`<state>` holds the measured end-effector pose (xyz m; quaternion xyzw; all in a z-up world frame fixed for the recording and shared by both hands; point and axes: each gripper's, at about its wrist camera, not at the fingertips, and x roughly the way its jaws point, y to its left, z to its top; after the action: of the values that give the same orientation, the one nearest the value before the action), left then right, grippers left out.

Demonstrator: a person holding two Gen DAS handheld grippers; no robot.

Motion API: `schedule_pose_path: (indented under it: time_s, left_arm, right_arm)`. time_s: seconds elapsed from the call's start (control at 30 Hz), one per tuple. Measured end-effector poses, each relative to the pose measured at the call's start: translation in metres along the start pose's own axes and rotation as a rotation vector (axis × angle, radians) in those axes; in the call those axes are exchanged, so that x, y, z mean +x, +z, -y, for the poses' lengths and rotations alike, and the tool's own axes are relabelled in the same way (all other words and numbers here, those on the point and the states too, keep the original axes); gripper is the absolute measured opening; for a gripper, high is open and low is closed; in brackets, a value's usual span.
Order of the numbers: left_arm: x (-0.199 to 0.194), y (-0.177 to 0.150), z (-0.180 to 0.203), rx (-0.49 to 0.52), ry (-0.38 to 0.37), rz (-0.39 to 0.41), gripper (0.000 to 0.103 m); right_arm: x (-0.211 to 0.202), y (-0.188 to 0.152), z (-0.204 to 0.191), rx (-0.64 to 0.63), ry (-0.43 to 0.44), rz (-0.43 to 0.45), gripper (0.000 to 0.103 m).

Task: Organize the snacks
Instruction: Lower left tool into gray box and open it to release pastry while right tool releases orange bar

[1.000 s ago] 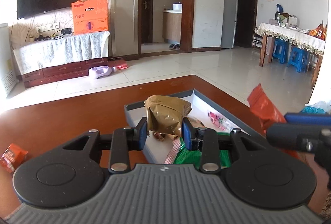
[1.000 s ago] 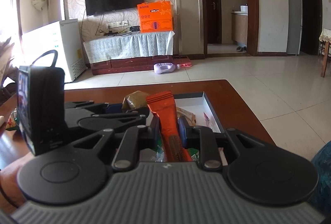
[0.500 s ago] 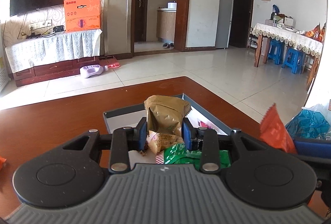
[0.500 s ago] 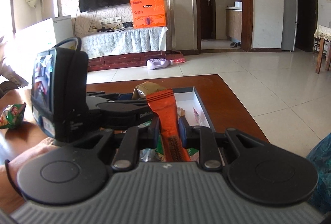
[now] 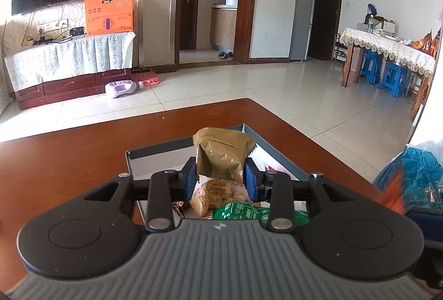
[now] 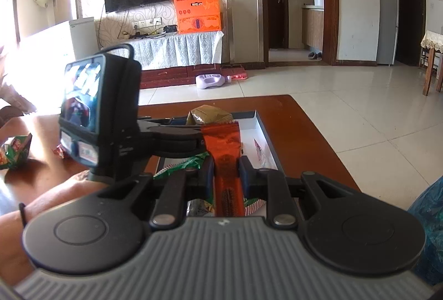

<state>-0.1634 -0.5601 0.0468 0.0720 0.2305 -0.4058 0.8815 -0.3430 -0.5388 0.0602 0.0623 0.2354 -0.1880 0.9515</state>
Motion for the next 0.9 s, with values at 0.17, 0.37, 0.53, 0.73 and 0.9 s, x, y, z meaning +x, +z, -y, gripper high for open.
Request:
schedule_pose_path:
  time_s: [0.17,0.37,0.53,0.73,0.9]
  left_arm:
    - [0.005,0.000,0.002,0.013,-0.008,0.003,0.041]
    - [0.012,-0.002,0.001,0.021,-0.012,-0.007,0.041]
    - [0.016,0.001,0.003,0.028,-0.013,-0.008,0.041]
    - [0.023,0.005,0.003,0.022,-0.013,-0.046,0.046]
    - [0.023,0.008,0.005,0.038,-0.019,-0.041,0.046]
  right_arm:
    - [0.001,-0.002,-0.003,-0.009,0.006,-0.005,0.023]
    - [0.002,-0.004,-0.001,-0.010,-0.002,-0.009,0.022]
    - [0.004,-0.003,0.002,-0.007,-0.006,-0.019,0.022]
    - [0.008,-0.003,-0.001,-0.009,-0.005,-0.030,0.022]
    - [0.010,-0.003,-0.001,-0.008,-0.003,-0.033,0.022]
